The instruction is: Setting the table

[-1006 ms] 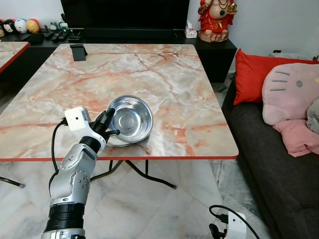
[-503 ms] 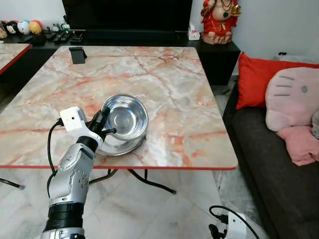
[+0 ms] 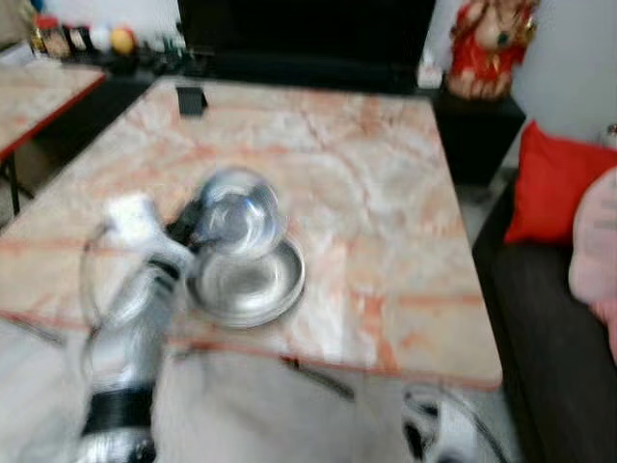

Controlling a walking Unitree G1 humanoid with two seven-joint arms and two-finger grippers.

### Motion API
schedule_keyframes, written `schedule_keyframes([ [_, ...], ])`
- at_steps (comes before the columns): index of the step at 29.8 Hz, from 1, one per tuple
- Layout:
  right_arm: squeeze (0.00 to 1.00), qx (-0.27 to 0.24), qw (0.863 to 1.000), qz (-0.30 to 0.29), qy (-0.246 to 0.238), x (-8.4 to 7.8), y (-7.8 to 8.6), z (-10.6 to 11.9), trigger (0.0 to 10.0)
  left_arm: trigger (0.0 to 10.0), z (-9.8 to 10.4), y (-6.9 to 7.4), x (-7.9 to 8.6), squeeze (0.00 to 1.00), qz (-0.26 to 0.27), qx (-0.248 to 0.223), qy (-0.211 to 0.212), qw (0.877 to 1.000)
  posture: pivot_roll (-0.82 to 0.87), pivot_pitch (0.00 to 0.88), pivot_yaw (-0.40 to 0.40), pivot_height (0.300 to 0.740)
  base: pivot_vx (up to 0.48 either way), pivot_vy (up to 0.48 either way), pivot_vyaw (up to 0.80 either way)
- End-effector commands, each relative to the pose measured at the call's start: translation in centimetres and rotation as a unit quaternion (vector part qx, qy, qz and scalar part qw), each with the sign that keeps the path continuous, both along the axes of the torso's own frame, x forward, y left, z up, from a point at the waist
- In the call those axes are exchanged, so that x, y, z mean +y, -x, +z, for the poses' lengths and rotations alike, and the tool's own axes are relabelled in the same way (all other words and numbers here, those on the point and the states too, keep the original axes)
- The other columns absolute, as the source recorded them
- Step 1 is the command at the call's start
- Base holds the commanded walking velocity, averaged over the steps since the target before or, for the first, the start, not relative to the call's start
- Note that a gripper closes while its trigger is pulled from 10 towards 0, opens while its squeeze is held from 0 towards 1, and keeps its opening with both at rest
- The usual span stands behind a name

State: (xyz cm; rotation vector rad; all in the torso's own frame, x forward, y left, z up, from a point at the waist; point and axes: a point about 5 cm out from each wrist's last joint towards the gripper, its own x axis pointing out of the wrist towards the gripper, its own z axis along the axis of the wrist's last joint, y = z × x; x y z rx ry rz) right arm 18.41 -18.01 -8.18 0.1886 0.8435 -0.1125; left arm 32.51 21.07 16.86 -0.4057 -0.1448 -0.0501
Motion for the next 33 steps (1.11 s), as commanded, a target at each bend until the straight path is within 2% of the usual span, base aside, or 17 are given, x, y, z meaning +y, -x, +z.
schedule_keyframes([
  [1, 0.0, 0.023, 1.0, -0.01, 0.006, -0.9, 1.4, -0.6, 10.0, 10.0, 1.2, -0.4, -1.4, 0.0, -0.023, -0.021, 0.001, 1.0, 0.01, 0.0, -0.015, 0.74, 0.0, 0.0, 0.0],
  [8, 0.0, 0.023, 1.0, -0.009, 0.006, -0.9, 1.4, -0.6, 10.0, 10.0, 1.2, -0.4, -1.2, 0.0, -0.024, -0.017, 0.02, 0.999, 0.01, 0.0, -0.016, 0.74, 0.0, 0.0, 0.0],
  [11, 0.0, 0.023, 1.0, -0.009, 0.006, -0.9, 1.4, -0.6, 10.0, 10.0, 1.1, -0.5, -0.9, 0.0, -0.032, -0.009, 0.043, 0.999, 0.01, 0.0, -0.014, 0.74, 0.0, 0.0, 0.0],
  [12, 0.0, 0.023, 1.0, -0.01, 0.006, -0.9, 1.4, -0.6, 10.0, 10.0, 1.0, -0.7, -0.6, 0.0, -0.038, 0.002, 0.059, 0.998, 0.01, 0.0, -0.014, 0.74, 0.0, 0.0, 0.0],
  [20, 0.0, 0.023, 1.0, -0.01, 0.006, -0.8, 1.4, -0.6, 10.0, 10.0, 0.6, -1.1, 0.0, 0.0, -0.031, 0.029, 0.087, 0.995, 0.01, 0.0, -0.01, 0.74, 0.0, 0.0, 0.0],
  [24, 0.0, 0.023, 1.0, -0.01, 0.006, -0.8, 1.4, -0.6, 10.0, 10.0, 0.1, -1.4, 0.1, 0.0, -0.026, 0.052, 0.118, 0.991, 0.01, 0.0, -0.007, 0.74, 0.0, 0.0, 0.0],
  [33, 0.0, 0.024, 1.0, -0.009, 0.005, -0.8, 1.5, -0.6, 10.0, 10.0, -0.6, -1.6, 0.6, 0.0, -0.03, 0.089, 0.127, 0.987, 0.01, 0.0, -0.006, 0.74, 0.0, 0.0, 0.0],
])
